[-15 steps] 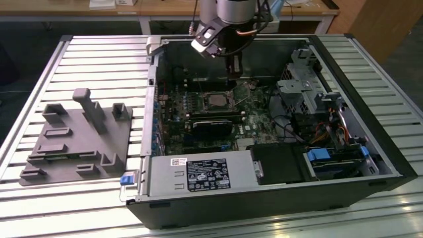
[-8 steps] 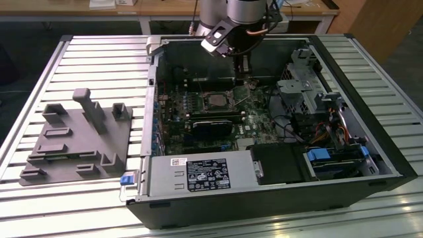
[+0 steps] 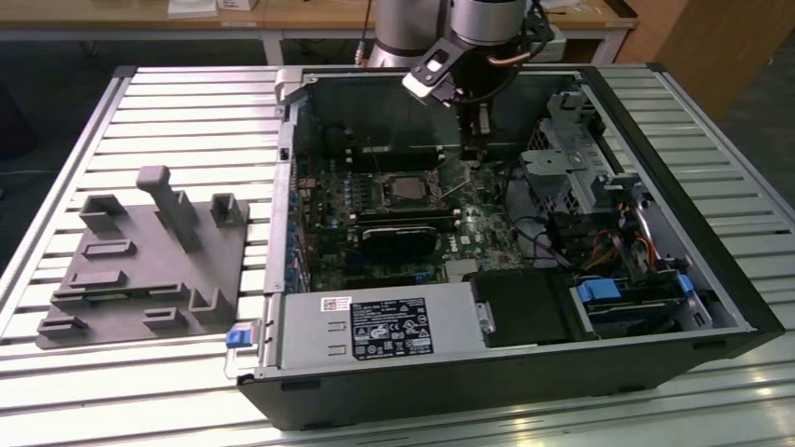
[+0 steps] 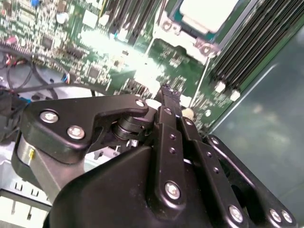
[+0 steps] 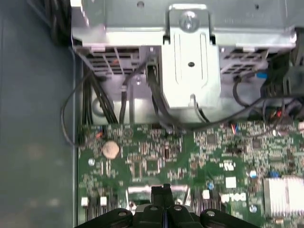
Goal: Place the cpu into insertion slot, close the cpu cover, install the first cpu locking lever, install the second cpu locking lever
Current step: 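Close the cpu cover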
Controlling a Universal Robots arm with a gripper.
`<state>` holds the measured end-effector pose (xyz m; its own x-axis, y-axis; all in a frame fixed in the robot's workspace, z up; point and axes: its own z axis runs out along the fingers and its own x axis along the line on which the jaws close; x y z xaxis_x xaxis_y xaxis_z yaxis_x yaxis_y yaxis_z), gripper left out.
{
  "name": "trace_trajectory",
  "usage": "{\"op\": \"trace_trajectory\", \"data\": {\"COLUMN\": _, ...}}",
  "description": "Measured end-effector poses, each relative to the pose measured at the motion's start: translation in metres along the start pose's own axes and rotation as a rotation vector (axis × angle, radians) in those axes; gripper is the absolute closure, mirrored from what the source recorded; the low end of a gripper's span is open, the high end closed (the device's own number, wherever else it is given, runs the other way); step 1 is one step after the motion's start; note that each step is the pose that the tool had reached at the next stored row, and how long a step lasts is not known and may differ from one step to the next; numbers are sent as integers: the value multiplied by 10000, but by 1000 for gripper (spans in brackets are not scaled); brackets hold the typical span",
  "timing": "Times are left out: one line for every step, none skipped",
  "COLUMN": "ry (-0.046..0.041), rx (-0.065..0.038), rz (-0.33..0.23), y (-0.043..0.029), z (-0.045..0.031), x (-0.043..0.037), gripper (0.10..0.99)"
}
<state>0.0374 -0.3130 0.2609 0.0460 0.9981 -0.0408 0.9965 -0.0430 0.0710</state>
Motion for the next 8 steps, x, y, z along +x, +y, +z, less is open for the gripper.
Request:
{"op": "trace_trajectory", "data": {"ry": 0, "rx": 0, "rz": -2, "y": 27, "z": 2, "x": 2, "gripper": 980}}
{"op": "trace_trajectory", "data": {"ry": -1, "rx": 0, "rz": -2, "y": 52, "z": 3, "x": 3, "gripper": 980}}
{"op": "trace_trajectory", "data": {"ry": -1, "rx": 1, "rz": 0, "y": 76, "z": 5, "x": 4, "gripper": 980}}
{"op": "trace_trajectory", "data": {"ry": -1, "rx": 1, "rz": 0, "y": 100, "z": 7, "x": 5, "gripper": 980}}
{"op": "trace_trajectory", "data": {"ry": 0, "rx": 1, "rz": -2, "y": 123, "z": 9, "x": 7, "gripper": 980}}
{"op": "trace_trajectory", "data": {"ry": 1, "rx": 1, "rz": -1, "y": 143, "z": 11, "x": 8, "gripper": 980}}
{"op": "trace_trajectory", "data": {"ry": 0, "rx": 2, "rz": -1, "y": 165, "z": 13, "x": 9, "gripper": 980}}
{"op": "trace_trajectory", "data": {"ry": 0, "rx": 3, "rz": -1, "y": 182, "z": 16, "x": 10, "gripper": 980}}
